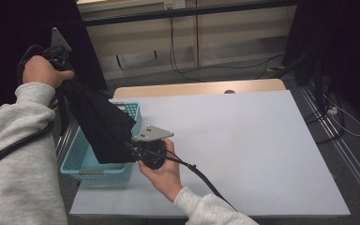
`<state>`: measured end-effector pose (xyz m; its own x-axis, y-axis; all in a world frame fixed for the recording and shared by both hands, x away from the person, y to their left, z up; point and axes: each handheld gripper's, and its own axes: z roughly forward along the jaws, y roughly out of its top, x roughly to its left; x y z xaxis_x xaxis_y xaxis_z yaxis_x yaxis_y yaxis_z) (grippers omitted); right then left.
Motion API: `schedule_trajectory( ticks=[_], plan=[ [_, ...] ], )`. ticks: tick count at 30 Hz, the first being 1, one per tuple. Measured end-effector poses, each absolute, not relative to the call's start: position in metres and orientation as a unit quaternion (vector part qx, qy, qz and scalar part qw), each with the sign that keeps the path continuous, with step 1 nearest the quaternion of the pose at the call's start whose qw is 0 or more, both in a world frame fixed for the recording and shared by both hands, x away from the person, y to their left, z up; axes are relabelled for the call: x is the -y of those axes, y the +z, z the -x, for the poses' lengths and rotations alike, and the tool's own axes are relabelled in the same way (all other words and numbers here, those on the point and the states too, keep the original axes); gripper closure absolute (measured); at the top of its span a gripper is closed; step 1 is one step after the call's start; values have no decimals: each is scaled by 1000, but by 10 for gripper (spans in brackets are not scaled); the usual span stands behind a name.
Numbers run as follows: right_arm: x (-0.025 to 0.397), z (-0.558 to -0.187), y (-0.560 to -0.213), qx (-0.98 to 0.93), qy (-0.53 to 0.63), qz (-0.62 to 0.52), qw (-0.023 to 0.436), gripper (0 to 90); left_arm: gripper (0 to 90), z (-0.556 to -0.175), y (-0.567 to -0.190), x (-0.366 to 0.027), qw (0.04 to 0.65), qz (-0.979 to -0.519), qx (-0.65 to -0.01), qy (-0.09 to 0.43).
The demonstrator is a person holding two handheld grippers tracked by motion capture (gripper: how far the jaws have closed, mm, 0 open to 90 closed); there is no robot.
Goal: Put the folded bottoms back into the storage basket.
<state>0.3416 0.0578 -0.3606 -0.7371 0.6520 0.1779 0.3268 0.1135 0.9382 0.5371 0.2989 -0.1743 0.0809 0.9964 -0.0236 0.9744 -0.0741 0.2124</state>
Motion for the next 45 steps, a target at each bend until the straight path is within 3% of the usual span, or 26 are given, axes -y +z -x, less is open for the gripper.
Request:
schedule_trajectory(
  ticks=[22,26,27,28,29,30,32,35,45],
  plan=[
    [-77,-344,-364,-736,582,-323,122,844,810,-543,-179,-311,80,-726,-680,70],
    [-88,-347,-364,-738,581,-318,126,826,796,-550,-183,-314,94,-740,-658,108],
    [-92,-349,-366,-742,577,-315,131,777,766,-551,-188,-314,105,-746,-645,130],
    [-94,-351,-368,-753,565,-312,131,679,659,-553,-194,-314,109,-750,-635,149],
    [-94,-352,-370,-761,550,-315,137,613,453,-554,-199,-314,111,-756,-627,153],
    [-92,-353,-370,-764,543,-318,145,596,309,-555,-202,-313,117,-759,-622,153],
    [-81,-356,-371,-755,553,-323,138,530,339,-554,-207,-309,126,-761,-619,147],
    [-66,-359,-370,-760,544,-330,131,444,304,-550,-212,-305,135,-766,-611,147],
    [-16,-361,-365,-766,534,-322,156,306,261,-537,-235,-304,152,-775,-599,138]
  ],
)
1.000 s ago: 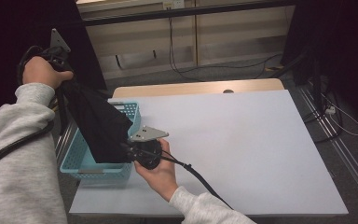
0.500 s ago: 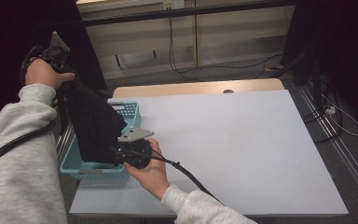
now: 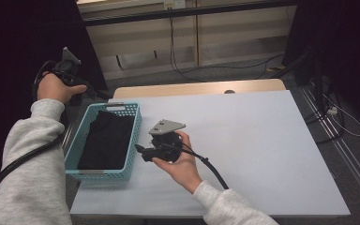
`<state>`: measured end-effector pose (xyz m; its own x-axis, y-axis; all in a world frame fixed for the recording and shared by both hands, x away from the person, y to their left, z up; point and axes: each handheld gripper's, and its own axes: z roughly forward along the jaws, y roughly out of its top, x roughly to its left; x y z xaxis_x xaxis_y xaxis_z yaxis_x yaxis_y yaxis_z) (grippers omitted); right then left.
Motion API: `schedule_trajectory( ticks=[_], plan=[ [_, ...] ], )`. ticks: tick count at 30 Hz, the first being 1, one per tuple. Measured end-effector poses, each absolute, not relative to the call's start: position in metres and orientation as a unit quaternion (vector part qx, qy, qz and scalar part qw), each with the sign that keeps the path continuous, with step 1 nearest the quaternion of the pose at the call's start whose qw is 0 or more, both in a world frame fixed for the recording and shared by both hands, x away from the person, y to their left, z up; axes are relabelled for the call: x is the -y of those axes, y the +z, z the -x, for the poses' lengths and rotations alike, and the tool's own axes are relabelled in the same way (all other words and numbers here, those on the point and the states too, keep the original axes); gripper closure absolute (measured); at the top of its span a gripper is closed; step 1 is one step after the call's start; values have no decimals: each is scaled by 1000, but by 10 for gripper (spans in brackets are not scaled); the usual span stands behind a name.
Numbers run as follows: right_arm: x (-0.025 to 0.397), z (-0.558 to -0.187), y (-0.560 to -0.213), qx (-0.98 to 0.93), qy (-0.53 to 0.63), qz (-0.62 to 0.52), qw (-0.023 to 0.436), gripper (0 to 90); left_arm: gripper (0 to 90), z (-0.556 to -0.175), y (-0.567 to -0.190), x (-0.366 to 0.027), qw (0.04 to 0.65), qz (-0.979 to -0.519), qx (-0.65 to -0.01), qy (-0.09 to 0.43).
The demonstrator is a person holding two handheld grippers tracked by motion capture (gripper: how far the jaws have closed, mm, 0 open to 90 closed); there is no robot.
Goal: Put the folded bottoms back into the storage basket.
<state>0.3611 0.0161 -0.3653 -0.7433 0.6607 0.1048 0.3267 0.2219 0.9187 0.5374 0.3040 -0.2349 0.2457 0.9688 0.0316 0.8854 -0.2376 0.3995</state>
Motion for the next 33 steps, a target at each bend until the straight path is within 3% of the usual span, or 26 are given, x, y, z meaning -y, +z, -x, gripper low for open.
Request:
schedule_trajectory(
  ticks=[9,24,30,33],
  plan=[
    [24,-362,-370,-767,529,-321,168,241,246,-531,-252,-300,167,-782,-585,136],
    [76,-359,-402,-793,491,-321,164,212,245,-525,-282,-292,187,-796,-560,133],
    [104,-355,-414,-792,476,-342,173,203,429,-518,-304,-294,200,-800,-550,133],
    [114,-351,-419,-792,469,-348,178,197,592,-518,-322,-298,194,-802,-550,129]
  ],
)
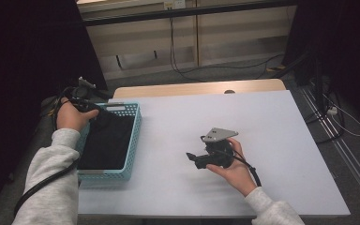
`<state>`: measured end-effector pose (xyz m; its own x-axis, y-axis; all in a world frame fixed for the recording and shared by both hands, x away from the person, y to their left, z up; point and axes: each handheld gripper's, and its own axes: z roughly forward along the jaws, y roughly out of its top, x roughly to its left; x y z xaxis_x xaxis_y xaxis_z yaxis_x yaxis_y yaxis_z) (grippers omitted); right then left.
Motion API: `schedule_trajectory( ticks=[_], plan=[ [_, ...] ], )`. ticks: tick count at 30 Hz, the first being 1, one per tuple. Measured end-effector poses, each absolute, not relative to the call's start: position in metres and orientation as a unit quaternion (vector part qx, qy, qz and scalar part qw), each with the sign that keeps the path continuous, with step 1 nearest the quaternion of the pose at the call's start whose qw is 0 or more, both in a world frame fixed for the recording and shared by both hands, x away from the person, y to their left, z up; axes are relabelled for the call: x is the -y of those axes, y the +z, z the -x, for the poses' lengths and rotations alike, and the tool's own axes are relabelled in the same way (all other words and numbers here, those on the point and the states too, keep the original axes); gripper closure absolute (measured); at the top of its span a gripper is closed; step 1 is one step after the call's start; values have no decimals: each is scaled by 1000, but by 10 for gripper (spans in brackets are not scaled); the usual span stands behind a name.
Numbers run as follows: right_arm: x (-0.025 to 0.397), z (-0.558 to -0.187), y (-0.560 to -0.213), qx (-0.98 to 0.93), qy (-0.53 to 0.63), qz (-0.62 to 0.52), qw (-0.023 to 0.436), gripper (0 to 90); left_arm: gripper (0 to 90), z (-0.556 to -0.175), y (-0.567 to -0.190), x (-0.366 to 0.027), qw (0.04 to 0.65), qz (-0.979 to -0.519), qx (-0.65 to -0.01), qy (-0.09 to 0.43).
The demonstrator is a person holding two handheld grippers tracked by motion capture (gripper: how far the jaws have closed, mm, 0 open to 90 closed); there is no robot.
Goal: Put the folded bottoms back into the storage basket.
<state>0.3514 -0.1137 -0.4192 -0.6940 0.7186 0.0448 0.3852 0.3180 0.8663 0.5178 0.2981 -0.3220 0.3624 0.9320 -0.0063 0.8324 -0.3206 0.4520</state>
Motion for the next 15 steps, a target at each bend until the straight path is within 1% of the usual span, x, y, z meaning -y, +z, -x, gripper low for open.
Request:
schedule_trajectory(
  ticks=[4,7,13,15],
  plan=[
    [123,-348,-424,-790,466,-354,182,193,757,-517,-343,-302,195,-799,-558,112],
    [126,-347,-425,-795,458,-352,183,189,786,-516,-357,-303,190,-800,-560,101],
    [128,-346,-427,-795,458,-353,185,188,793,-514,-382,-304,178,-803,-561,100],
    [129,-345,-426,-794,458,-354,186,188,830,-514,-391,-306,177,-800,-565,101]
  ],
)
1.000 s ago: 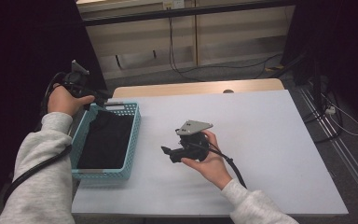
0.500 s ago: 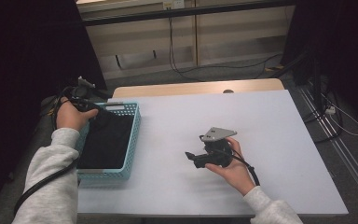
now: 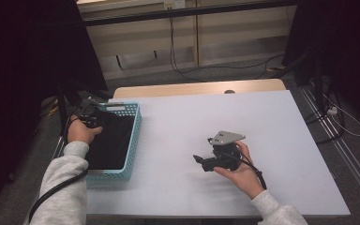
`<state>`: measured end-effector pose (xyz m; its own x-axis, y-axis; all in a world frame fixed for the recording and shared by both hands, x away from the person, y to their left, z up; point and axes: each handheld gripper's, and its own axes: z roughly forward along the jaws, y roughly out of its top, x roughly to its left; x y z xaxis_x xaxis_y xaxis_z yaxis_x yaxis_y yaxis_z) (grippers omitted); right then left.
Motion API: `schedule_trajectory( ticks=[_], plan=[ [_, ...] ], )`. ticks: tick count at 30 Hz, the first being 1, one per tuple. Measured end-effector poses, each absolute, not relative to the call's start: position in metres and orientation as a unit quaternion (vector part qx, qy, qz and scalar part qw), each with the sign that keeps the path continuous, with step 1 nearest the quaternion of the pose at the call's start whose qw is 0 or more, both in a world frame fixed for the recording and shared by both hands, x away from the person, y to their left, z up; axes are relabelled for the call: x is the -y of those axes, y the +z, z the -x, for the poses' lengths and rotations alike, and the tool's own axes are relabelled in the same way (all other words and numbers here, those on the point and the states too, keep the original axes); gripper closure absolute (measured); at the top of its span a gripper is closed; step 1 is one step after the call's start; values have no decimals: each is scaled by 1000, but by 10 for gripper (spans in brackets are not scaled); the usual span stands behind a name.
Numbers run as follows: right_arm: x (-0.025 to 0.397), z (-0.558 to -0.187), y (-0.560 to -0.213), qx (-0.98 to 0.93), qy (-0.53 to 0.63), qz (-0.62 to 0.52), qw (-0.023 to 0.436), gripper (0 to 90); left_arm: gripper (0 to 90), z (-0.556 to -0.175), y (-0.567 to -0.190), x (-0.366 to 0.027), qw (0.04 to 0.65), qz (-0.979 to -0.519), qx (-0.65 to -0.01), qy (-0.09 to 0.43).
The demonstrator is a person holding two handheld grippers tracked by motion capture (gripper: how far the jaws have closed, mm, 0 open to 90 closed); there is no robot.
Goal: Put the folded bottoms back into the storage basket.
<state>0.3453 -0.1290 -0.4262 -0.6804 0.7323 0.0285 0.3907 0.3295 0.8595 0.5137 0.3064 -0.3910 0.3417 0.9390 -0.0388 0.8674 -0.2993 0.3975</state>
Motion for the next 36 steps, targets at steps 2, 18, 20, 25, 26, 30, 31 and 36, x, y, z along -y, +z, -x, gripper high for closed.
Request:
schedule_trajectory(
  ticks=[2,18,20,25,26,30,31,36],
  plan=[
    [129,-345,-426,-793,460,-353,187,188,863,-513,-399,-309,175,-798,-569,97],
    [129,-343,-425,-796,456,-344,200,187,900,-497,-417,-325,159,-780,-600,77],
    [129,-343,-425,-795,457,-344,201,187,900,-495,-416,-327,167,-777,-602,77],
    [128,-343,-425,-795,456,-344,202,186,900,-497,-417,-325,160,-775,-606,74],
    [128,-343,-425,-796,456,-344,202,185,900,-498,-417,-324,160,-772,-611,74],
    [130,-343,-424,-796,454,-342,206,184,888,-498,-416,-324,159,-776,-605,82],
    [131,-343,-424,-796,454,-343,207,184,867,-498,-415,-324,161,-773,-607,84],
    [136,-343,-423,-793,455,-347,210,184,714,-498,-403,-326,177,-776,-599,88]
  ],
)
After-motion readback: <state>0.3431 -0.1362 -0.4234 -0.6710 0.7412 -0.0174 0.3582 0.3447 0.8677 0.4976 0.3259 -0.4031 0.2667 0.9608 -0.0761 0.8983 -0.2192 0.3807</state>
